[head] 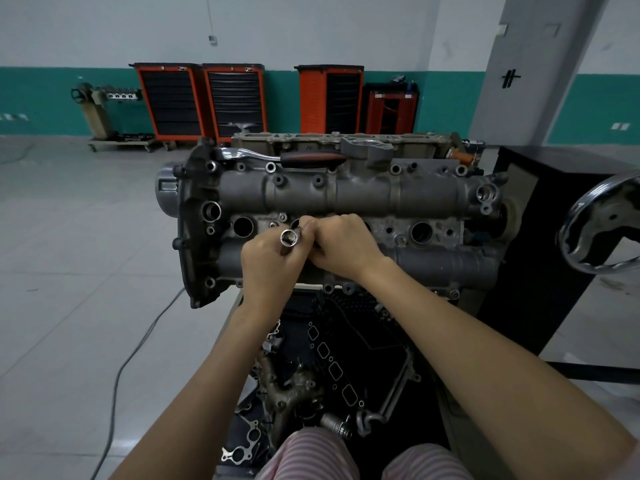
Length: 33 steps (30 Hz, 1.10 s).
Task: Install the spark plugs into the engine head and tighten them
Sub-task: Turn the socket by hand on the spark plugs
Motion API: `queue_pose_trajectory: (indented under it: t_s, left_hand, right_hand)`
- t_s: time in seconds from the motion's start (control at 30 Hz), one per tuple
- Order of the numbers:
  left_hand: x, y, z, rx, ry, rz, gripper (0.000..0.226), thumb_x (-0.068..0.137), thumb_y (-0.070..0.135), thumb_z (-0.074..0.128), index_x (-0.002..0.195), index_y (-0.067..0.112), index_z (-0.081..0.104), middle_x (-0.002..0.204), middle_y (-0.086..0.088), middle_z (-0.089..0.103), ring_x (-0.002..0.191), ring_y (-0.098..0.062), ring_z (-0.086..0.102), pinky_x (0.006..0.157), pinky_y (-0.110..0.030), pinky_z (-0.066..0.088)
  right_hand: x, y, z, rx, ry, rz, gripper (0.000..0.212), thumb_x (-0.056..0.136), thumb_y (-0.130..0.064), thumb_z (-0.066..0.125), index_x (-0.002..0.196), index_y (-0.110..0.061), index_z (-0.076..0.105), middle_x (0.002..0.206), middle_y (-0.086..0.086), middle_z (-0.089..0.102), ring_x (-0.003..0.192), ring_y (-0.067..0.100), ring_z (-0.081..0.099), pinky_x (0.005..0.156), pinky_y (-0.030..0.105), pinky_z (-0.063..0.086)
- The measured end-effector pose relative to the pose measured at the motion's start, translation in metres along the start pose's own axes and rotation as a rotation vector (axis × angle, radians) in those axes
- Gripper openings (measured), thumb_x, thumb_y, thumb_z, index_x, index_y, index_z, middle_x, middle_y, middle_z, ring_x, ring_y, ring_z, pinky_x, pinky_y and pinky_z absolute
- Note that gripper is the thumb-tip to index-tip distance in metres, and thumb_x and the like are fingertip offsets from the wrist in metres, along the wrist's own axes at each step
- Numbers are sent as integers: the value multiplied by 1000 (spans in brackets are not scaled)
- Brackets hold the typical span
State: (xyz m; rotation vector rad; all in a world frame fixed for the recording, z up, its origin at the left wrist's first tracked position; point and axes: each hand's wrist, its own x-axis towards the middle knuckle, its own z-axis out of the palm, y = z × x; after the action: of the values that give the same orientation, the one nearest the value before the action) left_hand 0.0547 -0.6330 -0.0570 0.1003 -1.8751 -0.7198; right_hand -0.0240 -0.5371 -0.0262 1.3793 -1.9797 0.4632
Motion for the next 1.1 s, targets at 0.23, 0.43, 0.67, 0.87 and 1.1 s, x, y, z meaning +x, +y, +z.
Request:
queue_pose_trajectory:
  t_s: [0.23,0.43,0.67,0.87,1.1]
  left_hand:
    - [-3,2,-4,2,-17,40,34,86,31,44,66,4,44,61,-7,46,54,-21,42,52,-24,29]
    - [-3,1,-1,11,-15,4,47,86,39,45,65,-2,48,58,-9,48,54,-19,42,52,-23,29]
    - [0,3,-1,90,8,31,46,89,31,52,51,6,45,46,-4,43,44,-20,42,48,-28,26]
    - [-5,0,-2,-24,-7,-13,26,88,27,48,72,6,46,65,-1,46,56,-11,43,55,-11,32]
    - [0,0,1,52,14,-14,53,87,40,52,51,2,47,45,-4,44,51,-20,41,49,-19,29]
  right_hand:
    - [2,1,4,25,-29,48,20,83,-25,59,85,-6,51,64,8,62,55,34,59,48,28,27]
    - [3,2,7,-2,-44,6,16,83,-21,56,88,-6,53,68,11,65,61,36,60,50,29,24]
    - [0,0,4,8,35,3,15,73,-17,70,75,-5,60,59,10,64,51,33,61,47,26,32]
    - [3,2,9,17,-40,30,28,84,-27,55,95,-4,46,67,8,63,55,34,59,47,28,26]
    - [0,0,3,13,82,-10,13,68,-15,68,69,-4,62,52,10,61,41,32,57,43,23,30]
